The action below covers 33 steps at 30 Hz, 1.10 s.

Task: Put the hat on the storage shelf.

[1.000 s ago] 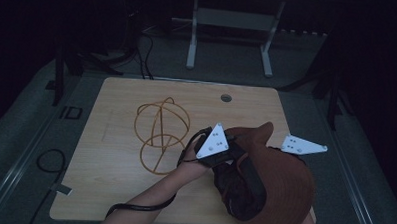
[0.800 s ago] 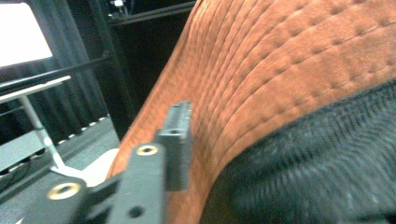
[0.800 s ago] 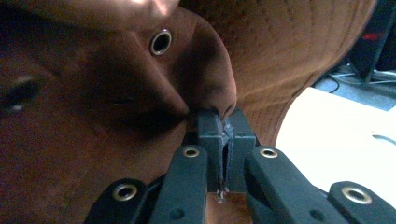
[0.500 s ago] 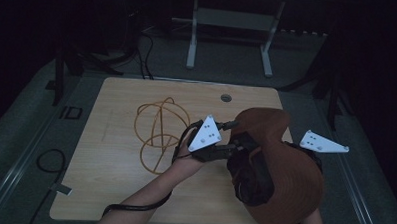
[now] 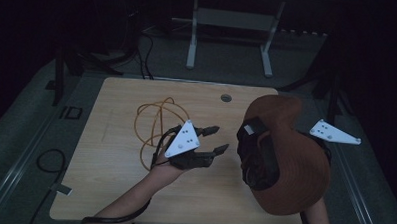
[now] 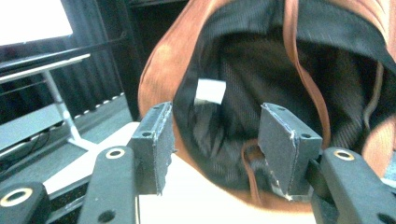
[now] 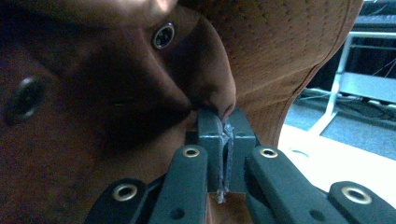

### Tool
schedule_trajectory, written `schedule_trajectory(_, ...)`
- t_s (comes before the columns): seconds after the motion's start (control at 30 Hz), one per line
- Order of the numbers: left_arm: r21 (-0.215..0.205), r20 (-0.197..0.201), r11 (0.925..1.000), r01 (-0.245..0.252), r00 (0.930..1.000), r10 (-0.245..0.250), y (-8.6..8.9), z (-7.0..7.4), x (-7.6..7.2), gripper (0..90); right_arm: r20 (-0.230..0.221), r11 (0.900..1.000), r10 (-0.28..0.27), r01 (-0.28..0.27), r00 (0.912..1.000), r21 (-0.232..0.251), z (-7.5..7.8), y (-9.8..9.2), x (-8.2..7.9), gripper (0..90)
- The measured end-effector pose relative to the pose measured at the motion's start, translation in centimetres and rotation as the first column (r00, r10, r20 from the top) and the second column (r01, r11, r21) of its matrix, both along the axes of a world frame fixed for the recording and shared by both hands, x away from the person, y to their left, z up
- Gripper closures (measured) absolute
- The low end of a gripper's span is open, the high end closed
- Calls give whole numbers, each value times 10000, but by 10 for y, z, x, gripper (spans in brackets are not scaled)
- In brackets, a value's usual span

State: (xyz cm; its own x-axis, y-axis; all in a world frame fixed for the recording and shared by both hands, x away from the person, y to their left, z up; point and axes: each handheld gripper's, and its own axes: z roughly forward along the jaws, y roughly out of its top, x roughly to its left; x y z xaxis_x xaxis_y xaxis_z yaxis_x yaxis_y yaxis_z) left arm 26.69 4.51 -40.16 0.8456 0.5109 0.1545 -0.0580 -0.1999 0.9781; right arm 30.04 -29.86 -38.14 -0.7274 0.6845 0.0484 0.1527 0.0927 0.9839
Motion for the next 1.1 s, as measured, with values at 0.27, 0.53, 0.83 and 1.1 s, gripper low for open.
schedule_trajectory(0.27, 124, -225, 9994, -311, 9993, 313, 32, -11, -12, 461, 236, 9998, -107, 103, 9997, 173, 14, 7, 15, 876)
schedule_trajectory(0.53, 172, -374, 9978, -635, 9972, 641, 61, -26, -31, 461, 344, 9993, -345, 340, 9988, 151, 29, 27, 45, 877)
schedule_trajectory(0.83, 10, -604, 9876, -1569, 9858, 1567, 103, -52, -47, 461, 360, 9991, -354, 346, 9987, 230, 37, 54, 69, 876)
schedule_trajectory(1.1, -483, -806, 9571, -2857, 9562, 2814, 148, -80, -62, 461, 249, 9999, -130, 130, 9996, -1, 44, 95, 93, 876)
